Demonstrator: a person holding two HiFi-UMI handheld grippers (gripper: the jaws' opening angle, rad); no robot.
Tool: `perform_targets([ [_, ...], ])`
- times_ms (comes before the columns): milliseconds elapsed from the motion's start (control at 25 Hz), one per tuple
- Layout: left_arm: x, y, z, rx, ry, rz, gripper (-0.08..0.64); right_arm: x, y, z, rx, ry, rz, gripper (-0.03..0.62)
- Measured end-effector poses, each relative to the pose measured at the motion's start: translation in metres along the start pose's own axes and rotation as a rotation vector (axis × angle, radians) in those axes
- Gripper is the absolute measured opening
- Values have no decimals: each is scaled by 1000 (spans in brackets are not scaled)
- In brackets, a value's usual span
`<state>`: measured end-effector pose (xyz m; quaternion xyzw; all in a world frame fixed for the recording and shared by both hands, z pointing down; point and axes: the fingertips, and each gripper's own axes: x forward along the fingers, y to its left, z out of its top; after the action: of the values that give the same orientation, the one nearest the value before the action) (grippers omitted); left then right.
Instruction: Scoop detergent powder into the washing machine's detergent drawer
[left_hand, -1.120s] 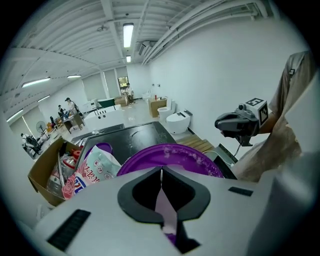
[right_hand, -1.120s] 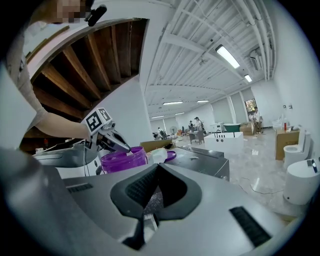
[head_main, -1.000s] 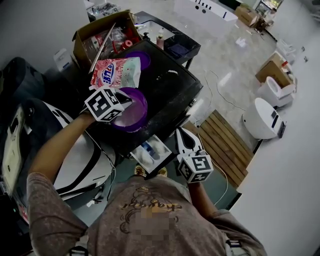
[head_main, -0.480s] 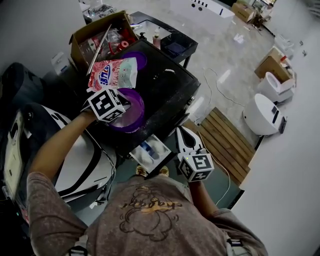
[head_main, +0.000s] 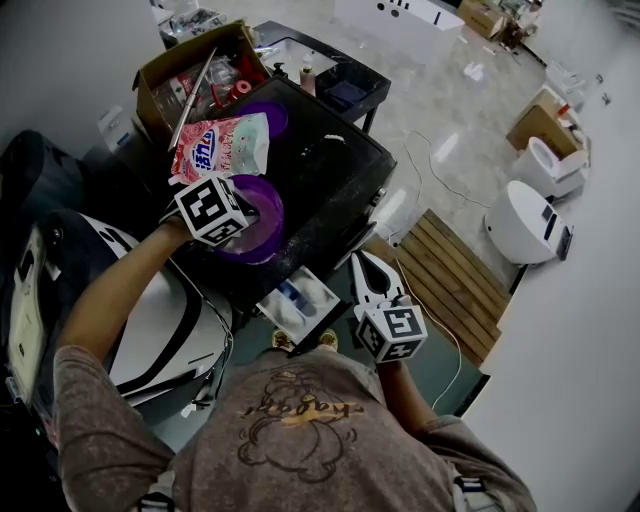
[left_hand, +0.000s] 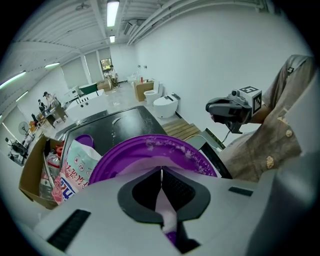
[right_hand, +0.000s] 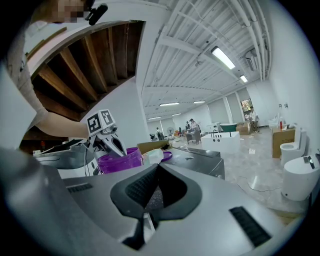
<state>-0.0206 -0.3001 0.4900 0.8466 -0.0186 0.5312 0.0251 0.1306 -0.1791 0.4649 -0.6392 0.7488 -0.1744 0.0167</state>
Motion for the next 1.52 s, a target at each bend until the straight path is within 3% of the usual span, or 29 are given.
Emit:
perform_targets([
  [800,4,-25,-7,-26,43,-164,23,-1,-1,0,-9,1,0,0],
  [1120,6,-31,-10,-78,50,-250,23,0,-2,3,-1,-8,-2,0],
  [1520,5,-35,-11,-98,65,-299,23,2,-3,2,9,-7,-5,0],
])
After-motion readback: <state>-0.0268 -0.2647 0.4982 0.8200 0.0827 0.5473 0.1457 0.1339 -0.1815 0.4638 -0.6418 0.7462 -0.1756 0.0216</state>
